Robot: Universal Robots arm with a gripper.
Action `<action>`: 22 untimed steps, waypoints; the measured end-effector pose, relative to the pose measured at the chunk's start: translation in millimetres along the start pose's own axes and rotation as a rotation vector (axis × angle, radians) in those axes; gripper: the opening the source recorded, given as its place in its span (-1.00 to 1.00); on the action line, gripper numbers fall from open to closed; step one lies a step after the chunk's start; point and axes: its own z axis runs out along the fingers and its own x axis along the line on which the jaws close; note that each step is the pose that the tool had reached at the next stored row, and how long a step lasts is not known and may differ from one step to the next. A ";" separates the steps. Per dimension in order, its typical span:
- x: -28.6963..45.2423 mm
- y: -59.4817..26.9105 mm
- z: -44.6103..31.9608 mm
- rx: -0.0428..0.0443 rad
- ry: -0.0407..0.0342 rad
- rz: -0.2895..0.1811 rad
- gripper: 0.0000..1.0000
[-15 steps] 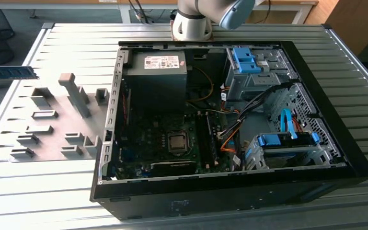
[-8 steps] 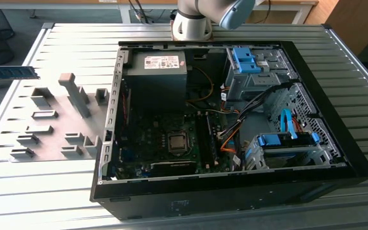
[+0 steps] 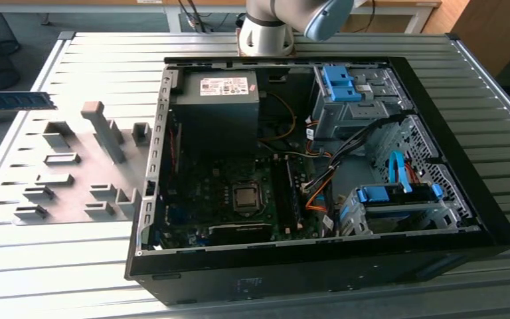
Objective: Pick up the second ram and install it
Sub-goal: 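Pick up the second ram and move it above second insertion slot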
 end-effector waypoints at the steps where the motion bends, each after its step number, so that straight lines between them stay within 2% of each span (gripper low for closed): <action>1: 0.0 -0.3 0.0 0.0000 0.0000 0.000 -0.73; 22: -0.2 -5.8 0.0 0.0000 0.0000 0.000 -0.73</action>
